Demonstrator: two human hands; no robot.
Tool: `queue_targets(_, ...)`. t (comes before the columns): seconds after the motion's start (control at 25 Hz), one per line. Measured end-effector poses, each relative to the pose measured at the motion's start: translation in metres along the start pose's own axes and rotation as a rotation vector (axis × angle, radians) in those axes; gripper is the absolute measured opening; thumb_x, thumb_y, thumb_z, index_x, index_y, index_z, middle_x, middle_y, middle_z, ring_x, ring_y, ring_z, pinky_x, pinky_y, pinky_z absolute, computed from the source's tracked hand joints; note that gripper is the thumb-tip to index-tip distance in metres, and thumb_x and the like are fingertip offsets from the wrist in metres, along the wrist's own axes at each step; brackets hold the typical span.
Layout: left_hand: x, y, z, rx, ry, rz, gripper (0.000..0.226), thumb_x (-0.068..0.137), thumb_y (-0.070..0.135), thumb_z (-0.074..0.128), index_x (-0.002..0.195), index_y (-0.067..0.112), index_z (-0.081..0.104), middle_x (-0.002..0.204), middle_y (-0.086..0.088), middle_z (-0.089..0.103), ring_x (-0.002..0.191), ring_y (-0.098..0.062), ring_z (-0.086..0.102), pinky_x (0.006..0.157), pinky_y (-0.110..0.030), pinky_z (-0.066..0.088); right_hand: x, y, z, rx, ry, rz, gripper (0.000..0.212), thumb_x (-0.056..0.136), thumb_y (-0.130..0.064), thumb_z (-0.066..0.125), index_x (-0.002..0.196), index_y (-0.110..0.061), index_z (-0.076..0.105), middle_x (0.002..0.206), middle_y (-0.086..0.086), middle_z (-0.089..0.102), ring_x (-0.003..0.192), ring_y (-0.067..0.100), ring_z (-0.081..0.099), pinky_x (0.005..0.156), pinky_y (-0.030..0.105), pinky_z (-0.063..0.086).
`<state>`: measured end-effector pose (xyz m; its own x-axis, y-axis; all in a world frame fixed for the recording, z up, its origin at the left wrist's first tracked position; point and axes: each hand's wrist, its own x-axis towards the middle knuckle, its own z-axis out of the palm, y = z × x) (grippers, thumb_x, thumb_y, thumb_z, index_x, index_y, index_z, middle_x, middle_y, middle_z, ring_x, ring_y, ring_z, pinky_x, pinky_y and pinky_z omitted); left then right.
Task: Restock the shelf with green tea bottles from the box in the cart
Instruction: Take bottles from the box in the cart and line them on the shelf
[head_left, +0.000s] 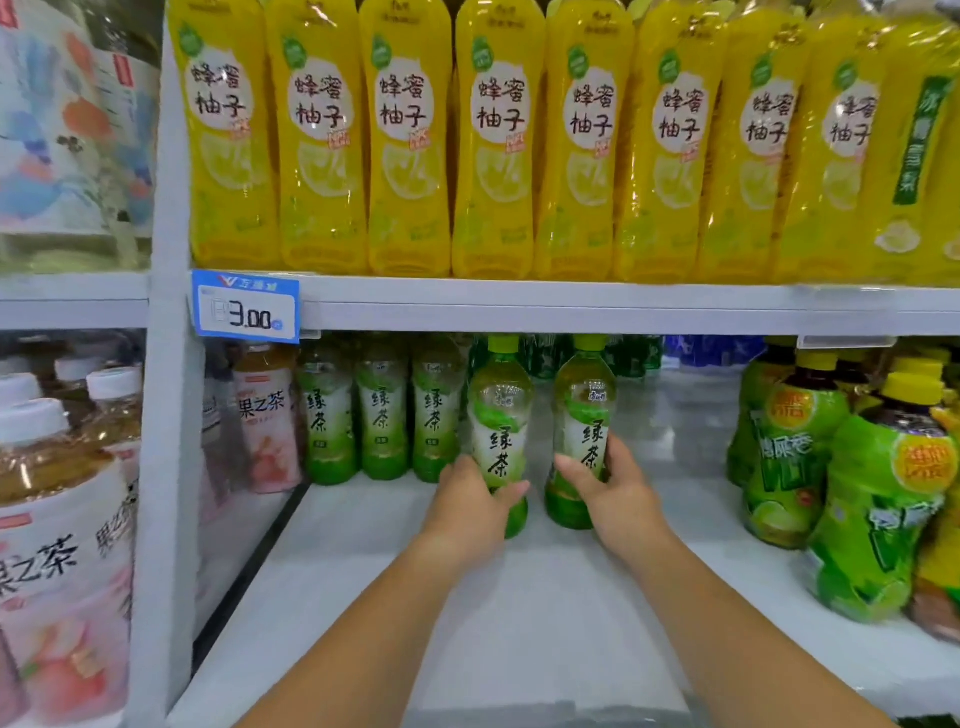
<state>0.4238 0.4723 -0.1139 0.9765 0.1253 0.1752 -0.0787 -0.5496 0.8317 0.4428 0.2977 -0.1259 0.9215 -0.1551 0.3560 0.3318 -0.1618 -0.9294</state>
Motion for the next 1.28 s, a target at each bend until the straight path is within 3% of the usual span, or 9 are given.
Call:
queue_targets(0.12,0.021,0.000,0.012,-0.074,0.115,-0.027,0.051,0.084,0.045,0.076,0.119,0.016,0.055,0.120,-0.004,0.065,0.104,-0.023,0.060,0.086,-0.033,0.048,0.018,0.009,0.005,-0.025,0.008,-0.022,0.025,0.087,-0.037,0.073,0.102,-0.047,0.056,0.098,-0.024,0.067,0.089,-0.008,0.062,0.065,0.012,0.045)
queue_targets(0.32,0.046,0.004,0.035,0.056,0.242,-0.001,0.053,0.087,0.041,0.073,0.123,0.014,0.047,0.118,-0.007,0.064,0.110,-0.031,0.061,0.084,-0.038,0.048,0.057,0.024,0.009,-0.056,-0.046,-0.042,0.040,0.090,-0.033,0.071,0.127,-0.028,0.057,0.112,-0.007,0.069,0.104,0.016,0.064,0.092,0.037,0.053)
queue_targets(0.4,0.052,0.003,0.041,0.144,0.298,0.057,0.052,0.089,0.041,0.072,0.124,0.009,0.051,0.125,-0.011,0.058,0.111,-0.030,0.059,0.088,-0.037,0.048,0.062,0.028,0.013,-0.037,-0.054,-0.070,0.041,0.091,-0.034,0.069,0.129,-0.028,0.056,0.113,-0.008,0.068,0.105,0.013,0.064,0.089,0.029,0.053)
queue_targets(0.52,0.058,0.000,0.045,0.241,0.356,0.102,0.051,0.091,0.042,0.069,0.126,0.008,0.053,0.129,-0.011,0.052,0.110,-0.029,0.059,0.088,-0.036,0.049,0.065,0.036,0.013,0.000,-0.077,-0.062,0.033,0.090,-0.036,0.070,0.118,-0.045,0.055,0.107,-0.022,0.066,0.097,-0.007,0.062,0.073,0.009,0.047)
queue_targets(0.68,0.060,-0.004,0.045,0.179,0.398,0.139,0.043,0.089,0.032,0.073,0.118,0.012,0.047,0.105,-0.008,0.069,0.098,-0.029,0.068,0.073,-0.036,0.053,0.071,0.051,0.005,0.109,-0.114,0.028,0.044,0.082,-0.008,0.077,0.106,-0.039,0.057,0.108,-0.011,0.070,0.098,0.006,0.067,0.084,0.027,0.053)
queue_targets(0.8,0.060,-0.008,0.045,0.163,0.389,0.148,0.037,0.088,0.030,0.074,0.113,0.014,0.052,0.106,-0.006,0.069,0.099,-0.027,0.068,0.076,-0.036,0.054,0.073,0.055,0.008,0.093,-0.083,0.017,0.047,0.080,0.000,0.078,0.111,-0.030,0.059,0.108,-0.006,0.071,0.100,0.009,0.068,0.083,0.025,0.056)
queue_targets(1.04,0.064,-0.010,0.037,0.325,0.434,0.164,0.046,0.087,0.040,0.074,0.122,0.013,0.059,0.130,-0.006,0.051,0.097,-0.026,0.065,0.072,-0.031,0.046,0.081,0.059,0.020,0.073,-0.128,-0.008,0.048,0.084,-0.008,0.077,0.126,-0.024,0.062,0.111,-0.004,0.072,0.101,0.011,0.069,0.088,0.030,0.056)
queue_targets(1.16,0.064,-0.009,0.035,0.439,0.427,0.159,0.042,0.091,0.045,0.066,0.119,0.014,0.055,0.123,-0.006,0.056,0.097,-0.027,0.066,0.070,-0.034,0.049,0.084,0.057,0.022,0.034,-0.164,0.002,0.036,0.085,-0.011,0.077,0.113,-0.031,0.067,0.106,-0.006,0.073,0.089,0.002,0.070,0.075,0.016,0.055)
queue_targets(1.28,0.064,-0.007,0.032,0.492,0.411,0.170,0.035,0.093,0.046,0.065,0.102,0.016,0.049,0.106,-0.004,0.064,0.093,-0.025,0.067,0.068,-0.034,0.049,0.088,0.054,0.018,0.062,-0.223,0.048,0.032,0.085,-0.010,0.077,0.108,-0.031,0.070,0.104,-0.009,0.074,0.094,0.004,0.070,0.081,0.021,0.056)
